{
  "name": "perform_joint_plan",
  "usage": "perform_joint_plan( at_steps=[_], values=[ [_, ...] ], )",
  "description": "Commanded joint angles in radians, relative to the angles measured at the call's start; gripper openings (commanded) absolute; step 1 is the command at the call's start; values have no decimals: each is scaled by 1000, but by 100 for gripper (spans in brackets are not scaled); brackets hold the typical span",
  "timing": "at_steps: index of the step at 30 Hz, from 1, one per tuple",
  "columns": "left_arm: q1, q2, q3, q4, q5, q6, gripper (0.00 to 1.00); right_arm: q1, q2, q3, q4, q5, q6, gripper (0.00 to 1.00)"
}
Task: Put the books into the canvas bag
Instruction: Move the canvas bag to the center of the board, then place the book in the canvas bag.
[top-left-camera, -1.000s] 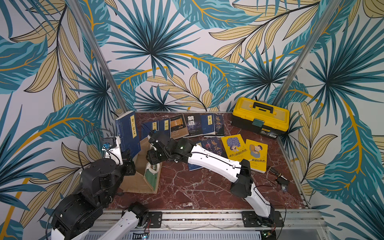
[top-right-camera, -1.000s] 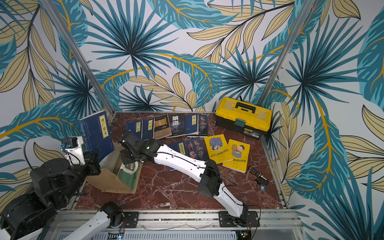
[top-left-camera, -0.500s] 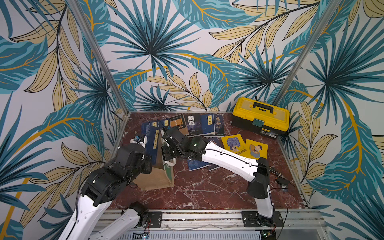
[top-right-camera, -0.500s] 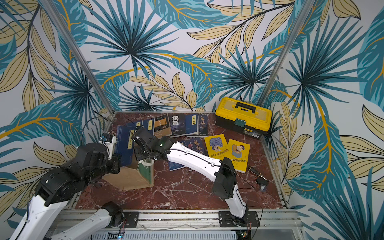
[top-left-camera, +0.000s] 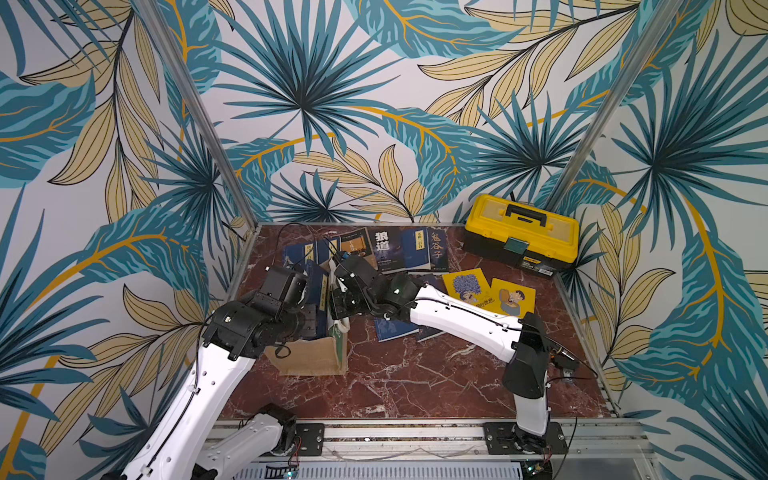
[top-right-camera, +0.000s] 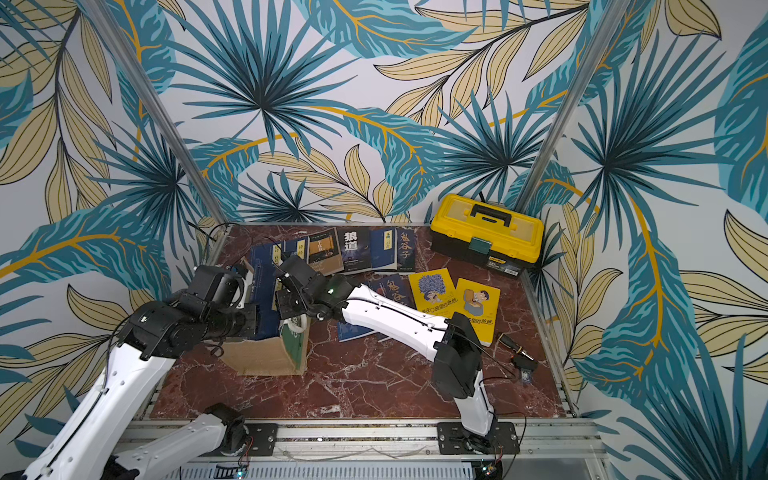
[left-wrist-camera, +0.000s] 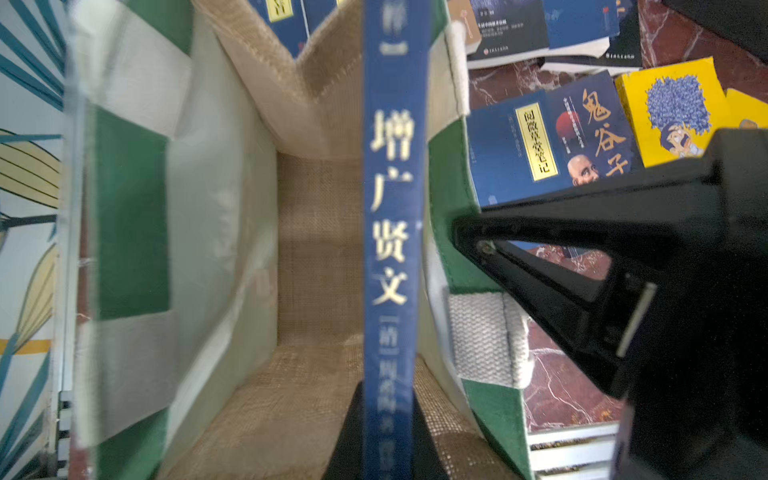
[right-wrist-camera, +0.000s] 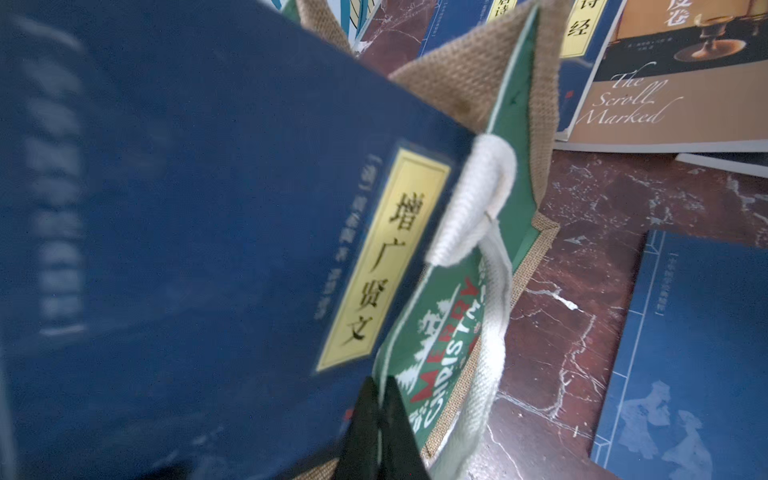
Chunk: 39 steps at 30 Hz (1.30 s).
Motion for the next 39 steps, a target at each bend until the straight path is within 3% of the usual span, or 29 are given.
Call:
perform_joint_plan(
  at_steps=[1, 10, 25, 37, 39],
  values=[
    [8, 8, 18, -14, 68, -15, 0, -9, -40, -31, 47, -45, 28, 0],
    [40, 83, -14, -3, 88, -60, 0, -15, -59, -80, 76, -60, 45, 0],
    [255, 186, -229, 317, 471, 14, 0, -27, -88, -143, 97, -73, 57, 0],
    [380, 328, -372, 411, 530, 114, 0, -45, -92, -173, 102, -94, 51, 0],
    [386, 342, -378, 414, 524, 111, 4, -46, -92, -176, 101, -97, 50, 0]
  ],
)
